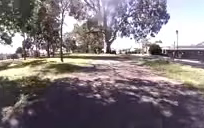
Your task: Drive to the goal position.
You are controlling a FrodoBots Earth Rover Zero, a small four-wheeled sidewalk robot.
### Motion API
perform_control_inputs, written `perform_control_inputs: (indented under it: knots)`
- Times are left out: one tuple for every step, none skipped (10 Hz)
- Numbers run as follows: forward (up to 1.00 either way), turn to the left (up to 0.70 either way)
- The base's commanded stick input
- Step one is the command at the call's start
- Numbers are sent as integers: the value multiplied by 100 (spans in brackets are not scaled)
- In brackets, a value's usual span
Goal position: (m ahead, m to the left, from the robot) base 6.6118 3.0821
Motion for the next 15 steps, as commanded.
perform_control_inputs:
  knots:
    - [70, 0]
    - [70, 0]
    - [70, 0]
    - [70, 0]
    - [70, 0]
    - [70, 0]
    - [70, 0]
    - [70, 0]
    - [70, 0]
    - [70, 0]
    - [70, 0]
    - [70, 0]
    - [70, 0]
    - [70, 0]
    - [70, 0]
